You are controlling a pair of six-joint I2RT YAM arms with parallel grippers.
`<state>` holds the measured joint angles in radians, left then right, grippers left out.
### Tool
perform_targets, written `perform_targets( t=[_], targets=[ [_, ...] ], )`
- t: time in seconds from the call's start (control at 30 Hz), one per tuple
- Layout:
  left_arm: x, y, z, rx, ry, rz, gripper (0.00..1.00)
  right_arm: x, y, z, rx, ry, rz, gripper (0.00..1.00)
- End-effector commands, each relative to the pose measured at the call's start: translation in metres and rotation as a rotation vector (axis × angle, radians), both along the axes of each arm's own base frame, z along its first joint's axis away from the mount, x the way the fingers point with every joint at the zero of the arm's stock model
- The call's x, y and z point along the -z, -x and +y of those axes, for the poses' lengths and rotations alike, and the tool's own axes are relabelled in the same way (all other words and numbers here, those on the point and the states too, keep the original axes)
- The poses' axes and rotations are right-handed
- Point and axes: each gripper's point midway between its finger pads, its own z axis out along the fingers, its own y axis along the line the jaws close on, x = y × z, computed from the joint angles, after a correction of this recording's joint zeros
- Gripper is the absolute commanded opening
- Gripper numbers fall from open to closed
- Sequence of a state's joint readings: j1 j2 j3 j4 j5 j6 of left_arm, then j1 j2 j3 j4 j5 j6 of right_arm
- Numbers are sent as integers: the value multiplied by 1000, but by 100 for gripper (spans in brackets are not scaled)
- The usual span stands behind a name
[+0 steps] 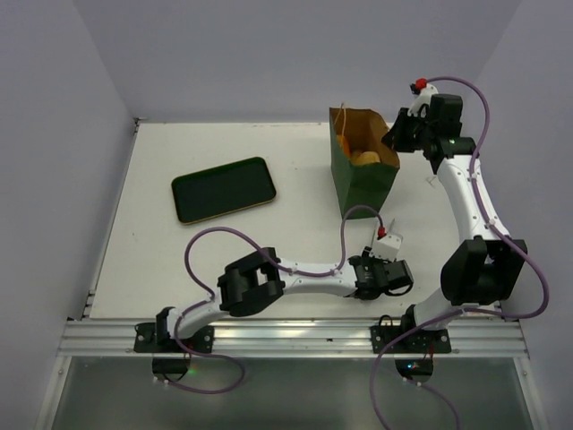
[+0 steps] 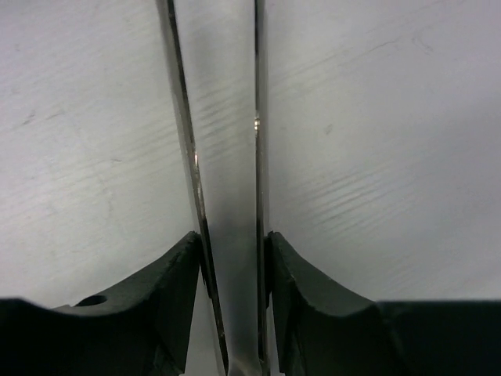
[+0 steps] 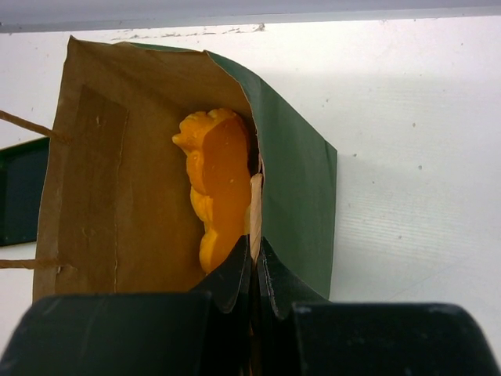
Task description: Take the fake bread out of the paper bag
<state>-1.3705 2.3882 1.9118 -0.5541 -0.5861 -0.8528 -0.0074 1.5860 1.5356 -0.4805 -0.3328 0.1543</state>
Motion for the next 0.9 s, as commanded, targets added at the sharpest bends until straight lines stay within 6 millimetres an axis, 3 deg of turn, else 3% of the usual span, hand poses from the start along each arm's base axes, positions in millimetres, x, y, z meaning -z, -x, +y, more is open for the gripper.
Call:
perform_targets(
  t=[0.0,0.1,0.13,0.17,0.23,0.27,0.33,0.4,0.5,0.7,0.87],
  targets=[
    [29,4,71,-30,-235,-11,40,-36,3,5,-19,-22,-108,0],
    [26,13,102,6,-235,-2,39,-36,4,5,-19,-22,-110,0],
    [11,16,106,23,-202,3,39,-37,3,5,-20,-20,-113,0],
    [25,22,131,34,-249,20,38,-37,4,5,-21,-21,-112,0],
    [14,29,139,57,-203,30,37,-36,3,4,-20,-17,-111,0],
    [24,33,157,59,-226,43,36,-36,3,4,-20,-16,-110,0],
    [12,39,165,54,-181,55,36,-36,3,4,-20,-16,-112,0],
    [17,43,184,43,-187,66,36,-36,3,4,-20,-14,-112,0],
    [16,37,203,-14,-165,86,36,-34,2,4,-21,-15,-109,0],
    [17,11,212,-67,-98,108,39,-35,5,7,-41,-17,-115,0],
    [21,-6,216,-108,-108,98,57,-36,6,9,-51,-21,-120,0]
  ],
)
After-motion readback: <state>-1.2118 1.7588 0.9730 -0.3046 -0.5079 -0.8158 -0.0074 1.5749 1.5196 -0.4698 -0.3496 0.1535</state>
